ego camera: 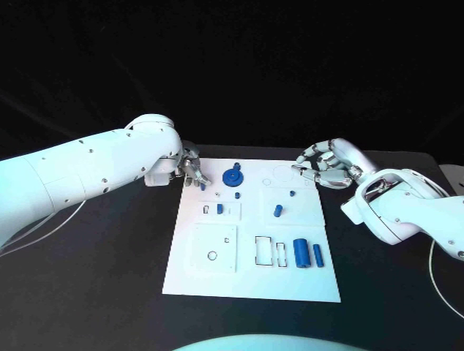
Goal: Assemble the parts on the task board
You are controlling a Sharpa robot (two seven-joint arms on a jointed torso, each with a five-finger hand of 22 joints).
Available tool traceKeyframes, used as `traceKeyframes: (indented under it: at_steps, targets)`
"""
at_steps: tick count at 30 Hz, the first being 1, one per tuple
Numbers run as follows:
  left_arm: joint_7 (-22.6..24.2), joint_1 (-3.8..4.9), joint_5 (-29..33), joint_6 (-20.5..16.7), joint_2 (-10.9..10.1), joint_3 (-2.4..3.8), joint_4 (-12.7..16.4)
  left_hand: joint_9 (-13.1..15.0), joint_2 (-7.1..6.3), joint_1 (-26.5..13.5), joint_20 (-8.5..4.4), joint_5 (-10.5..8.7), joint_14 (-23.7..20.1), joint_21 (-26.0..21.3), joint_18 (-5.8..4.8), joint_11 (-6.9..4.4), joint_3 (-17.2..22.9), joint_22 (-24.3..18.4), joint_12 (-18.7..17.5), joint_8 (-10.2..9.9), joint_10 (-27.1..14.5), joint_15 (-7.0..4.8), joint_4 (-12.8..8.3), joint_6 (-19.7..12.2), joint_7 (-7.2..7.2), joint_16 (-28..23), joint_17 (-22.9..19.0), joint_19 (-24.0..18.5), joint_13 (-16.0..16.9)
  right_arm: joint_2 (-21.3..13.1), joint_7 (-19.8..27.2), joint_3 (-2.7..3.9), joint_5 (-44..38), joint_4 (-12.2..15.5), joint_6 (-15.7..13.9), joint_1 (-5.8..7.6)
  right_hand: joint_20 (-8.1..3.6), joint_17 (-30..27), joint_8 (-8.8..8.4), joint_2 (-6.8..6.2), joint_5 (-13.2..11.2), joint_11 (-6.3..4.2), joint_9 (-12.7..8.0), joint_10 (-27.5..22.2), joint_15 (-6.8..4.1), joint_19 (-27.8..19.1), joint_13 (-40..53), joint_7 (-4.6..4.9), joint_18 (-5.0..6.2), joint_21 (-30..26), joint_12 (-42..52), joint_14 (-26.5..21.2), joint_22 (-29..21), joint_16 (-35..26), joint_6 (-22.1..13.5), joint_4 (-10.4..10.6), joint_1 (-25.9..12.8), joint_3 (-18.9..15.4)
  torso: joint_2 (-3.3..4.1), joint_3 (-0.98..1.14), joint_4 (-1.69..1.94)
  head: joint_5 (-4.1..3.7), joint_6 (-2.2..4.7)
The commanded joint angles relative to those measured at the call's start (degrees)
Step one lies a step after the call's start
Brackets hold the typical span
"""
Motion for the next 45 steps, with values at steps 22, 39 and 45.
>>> traceKeyframes:
  at_steps: [22, 39, 45]
  targets:
    - [0.21, 0.00, 1.94, -0.88, 0.23, 0.03, -0.38, -0.46, 2.27, 10.50, -0.73, -0.14, 4.51, 0.71, -0.53, -1.06, 10.98, 0.94, -0.13, 2.99, -0.03, -1.12, -5.74, -0.32, -0.64, 0.47, 9.64, 0.90, -1.13, 0.04, 0.44, 0.00, -0.57, 0.10, 0.09, -0.04, -0.40, 11.63, 0.33, -0.25, 0.27, -0.30, 0.09, -0.17, -0.40, 5.74, 5.90, -0.01, -0.67, -0.30, -0.22, 5.13, 14.77, -0.30, -0.18, 0.05, -0.38, 0.27, -0.02, -0.02, 0.05, -0.12, -0.41]
    - [0.58, 0.01, 5.44, -2.60, -0.10, -0.06, -0.65, -0.58, -1.51, 6.86, -0.46, 1.87, 4.54, 1.34, -0.67, -1.24, 26.16, 1.78, 0.77, 4.66, 3.35, -1.27, -14.00, 1.89, -0.57, 0.64, 9.76, 1.14, -0.66, 0.03, 0.46, 0.00, -0.57, 0.16, -0.02, -0.03, -0.40, 11.57, 0.36, -0.24, 0.29, -0.31, 0.10, -0.14, -0.41, 5.74, 5.93, -0.02, -0.67, -0.30, -0.18, 5.11, 14.77, -0.33, -0.15, 0.03, -0.41, 0.44, -0.04, 0.05, 0.00, 0.19, -0.44]
    - [1.16, 0.01, 12.08, -7.16, -1.41, -0.08, 0.62, -0.01, -3.04, 4.42, -0.75, 6.38, 4.56, 1.60, -0.72, -1.82, 28.89, 2.10, 3.25, 5.33, 6.26, -1.76, -15.69, 3.36, -1.15, 0.64, 9.69, 1.29, 2.65, -0.06, 0.49, 0.00, -0.55, 0.16, -0.11, -0.03, -0.40, 11.57, 0.36, -0.24, 0.29, -0.31, 0.10, -0.14, -0.41, 5.74, 5.93, -0.02, -0.67, -0.30, -0.18, 5.11, 14.77, -0.33, -0.15, 0.03, -0.41, 0.44, -0.13, 0.03, 0.07, 0.12, -0.45]
